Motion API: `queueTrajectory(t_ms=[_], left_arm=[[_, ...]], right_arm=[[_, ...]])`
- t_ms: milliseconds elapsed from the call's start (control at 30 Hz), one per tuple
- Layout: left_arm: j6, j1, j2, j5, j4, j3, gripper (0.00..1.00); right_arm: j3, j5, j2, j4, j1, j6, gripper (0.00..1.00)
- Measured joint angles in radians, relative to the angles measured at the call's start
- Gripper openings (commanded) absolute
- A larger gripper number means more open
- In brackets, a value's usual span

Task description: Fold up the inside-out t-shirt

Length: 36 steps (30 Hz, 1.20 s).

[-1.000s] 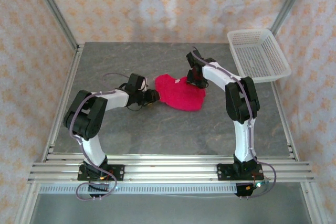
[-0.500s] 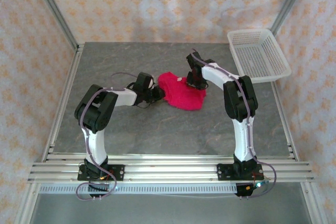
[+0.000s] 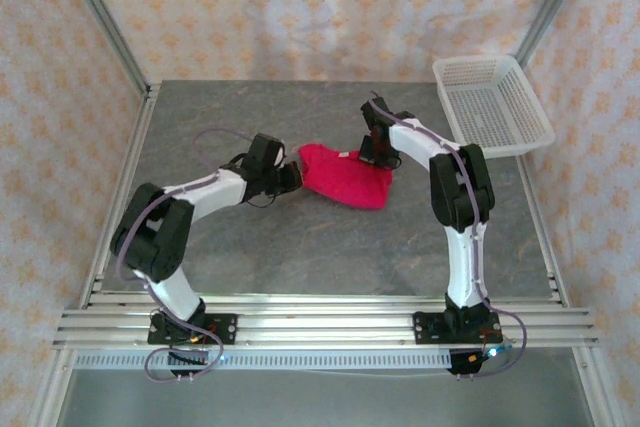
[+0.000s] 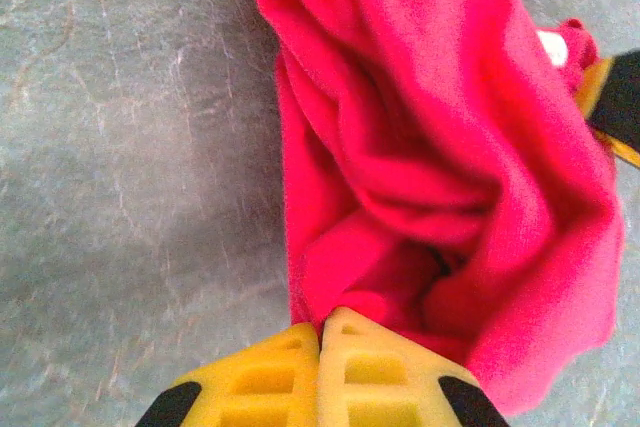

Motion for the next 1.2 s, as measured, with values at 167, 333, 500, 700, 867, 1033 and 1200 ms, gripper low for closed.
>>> queueTrajectory(t_ms=[167, 333, 500, 700, 867, 1033, 1200], left_arm=[[0.016, -0.003, -0.041, 0.002, -0.013, -0.079, 0.00], [0.013, -0.004, -0.036, 0.012, -0.005, -0.146, 0.00], [0.010, -0.020, -0.038, 0.007, -0.003, -0.187, 0.26], [0.065, 0.002, -0.125, -0.025, -0.178, -0.122, 0.30], [0.104, 0.068, -0.159, -0.014, -0.241, 0.060, 0.31], [0.114, 0.104, -0.033, 0.044, -0.231, 0.194, 0.37], [0.114, 0.106, 0.189, 0.093, -0.218, 0.288, 0.27]], right_arm=[[-0.004, -0.045, -0.004, -0.003, -0.002, 0.000, 0.00], [-0.005, -0.085, -0.010, -0.011, 0.005, -0.008, 0.00], [-0.005, -0.101, -0.014, -0.027, 0.026, -0.024, 0.12], [-0.005, -0.095, -0.078, -0.055, 0.033, -0.048, 0.36], [-0.005, -0.069, -0.180, -0.063, 0.030, -0.060, 0.37], [-0.005, -0.056, -0.189, -0.048, 0.021, -0.076, 0.41], [-0.001, -0.060, -0.115, -0.024, 0.019, -0.079, 0.41]])
